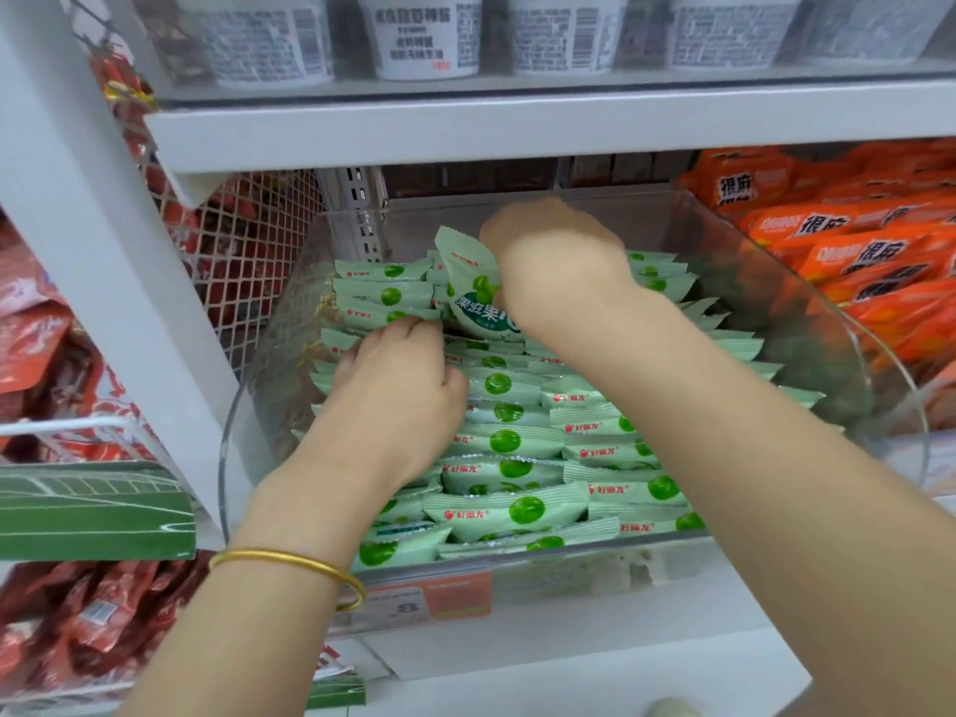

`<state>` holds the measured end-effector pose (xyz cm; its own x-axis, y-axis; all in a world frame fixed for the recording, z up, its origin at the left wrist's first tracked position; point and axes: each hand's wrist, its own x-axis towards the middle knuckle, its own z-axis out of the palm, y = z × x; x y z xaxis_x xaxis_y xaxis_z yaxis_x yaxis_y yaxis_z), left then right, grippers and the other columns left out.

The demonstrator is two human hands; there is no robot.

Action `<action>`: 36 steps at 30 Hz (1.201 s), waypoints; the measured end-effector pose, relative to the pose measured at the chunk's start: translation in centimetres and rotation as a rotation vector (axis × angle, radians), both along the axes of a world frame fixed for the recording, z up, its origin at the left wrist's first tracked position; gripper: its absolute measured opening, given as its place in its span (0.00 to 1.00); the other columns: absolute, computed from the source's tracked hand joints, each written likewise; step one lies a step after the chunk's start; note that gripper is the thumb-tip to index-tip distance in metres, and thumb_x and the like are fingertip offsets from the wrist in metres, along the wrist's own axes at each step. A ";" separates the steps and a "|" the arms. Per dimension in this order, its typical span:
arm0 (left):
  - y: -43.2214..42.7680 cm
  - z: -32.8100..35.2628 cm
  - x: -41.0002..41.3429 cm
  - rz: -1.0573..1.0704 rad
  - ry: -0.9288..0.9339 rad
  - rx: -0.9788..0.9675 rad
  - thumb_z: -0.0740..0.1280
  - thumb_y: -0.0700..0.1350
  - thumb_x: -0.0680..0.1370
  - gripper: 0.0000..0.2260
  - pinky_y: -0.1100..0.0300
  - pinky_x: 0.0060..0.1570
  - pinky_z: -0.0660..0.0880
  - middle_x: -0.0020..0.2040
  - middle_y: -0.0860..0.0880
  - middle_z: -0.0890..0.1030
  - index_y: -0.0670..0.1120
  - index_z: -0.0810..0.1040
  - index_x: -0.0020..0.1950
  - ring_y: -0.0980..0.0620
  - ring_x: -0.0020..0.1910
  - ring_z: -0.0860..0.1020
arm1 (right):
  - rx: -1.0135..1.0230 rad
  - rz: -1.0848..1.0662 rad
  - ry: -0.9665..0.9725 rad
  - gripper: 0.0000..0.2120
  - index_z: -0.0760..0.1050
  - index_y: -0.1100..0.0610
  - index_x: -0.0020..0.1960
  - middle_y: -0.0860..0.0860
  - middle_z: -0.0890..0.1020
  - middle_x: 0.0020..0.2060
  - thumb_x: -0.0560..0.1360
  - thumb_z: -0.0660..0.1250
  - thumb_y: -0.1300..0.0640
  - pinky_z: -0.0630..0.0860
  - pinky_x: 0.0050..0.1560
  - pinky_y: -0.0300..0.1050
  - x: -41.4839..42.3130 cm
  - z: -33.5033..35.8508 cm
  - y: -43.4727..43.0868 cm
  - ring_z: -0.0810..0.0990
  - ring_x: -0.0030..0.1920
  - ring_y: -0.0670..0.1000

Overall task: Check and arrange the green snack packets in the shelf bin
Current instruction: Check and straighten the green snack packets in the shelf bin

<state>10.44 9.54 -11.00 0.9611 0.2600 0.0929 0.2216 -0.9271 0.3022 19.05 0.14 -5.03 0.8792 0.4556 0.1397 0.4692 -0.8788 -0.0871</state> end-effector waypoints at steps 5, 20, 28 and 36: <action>0.2 -0.1 0.1 -0.009 -0.020 -0.073 0.48 0.49 0.69 0.29 0.50 0.66 0.65 0.65 0.41 0.72 0.40 0.70 0.65 0.43 0.65 0.69 | -0.077 0.060 0.048 0.16 0.73 0.57 0.62 0.56 0.76 0.59 0.75 0.67 0.61 0.67 0.44 0.45 0.9 -3.2 1.0 0.75 0.59 0.60; 0.3 -0.3 2.0 -0.114 -0.019 0.004 0.54 0.45 0.80 0.26 0.48 0.75 0.49 0.79 0.49 0.48 0.47 0.51 0.78 0.51 0.77 0.48 | -0.027 0.103 -0.022 0.13 0.76 0.54 0.46 0.54 0.75 0.55 0.75 0.66 0.44 0.62 0.47 0.45 1.4 -3.9 -1.3 0.67 0.62 0.57; 0.4 -0.4 2.2 -0.107 0.071 0.046 0.52 0.48 0.82 0.25 0.53 0.75 0.46 0.79 0.47 0.47 0.46 0.50 0.78 0.51 0.77 0.48 | -0.042 0.087 -0.099 0.13 0.77 0.55 0.57 0.53 0.72 0.59 0.75 0.67 0.51 0.61 0.49 0.46 1.3 -4.6 -0.6 0.66 0.63 0.56; 0.0 -0.3 2.1 -0.097 0.104 0.093 0.49 0.50 0.82 0.25 0.50 0.74 0.42 0.79 0.51 0.47 0.49 0.49 0.78 0.55 0.77 0.46 | -0.094 0.072 -0.077 0.09 0.76 0.54 0.52 0.53 0.73 0.58 0.75 0.67 0.51 0.64 0.53 0.47 1.8 -4.5 -0.8 0.66 0.63 0.56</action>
<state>12.59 9.52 -11.35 0.9870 0.1601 0.0105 0.1550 -0.9686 0.1945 20.84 -0.62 -9.50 0.8324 0.5309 0.1589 0.5331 -0.8454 0.0325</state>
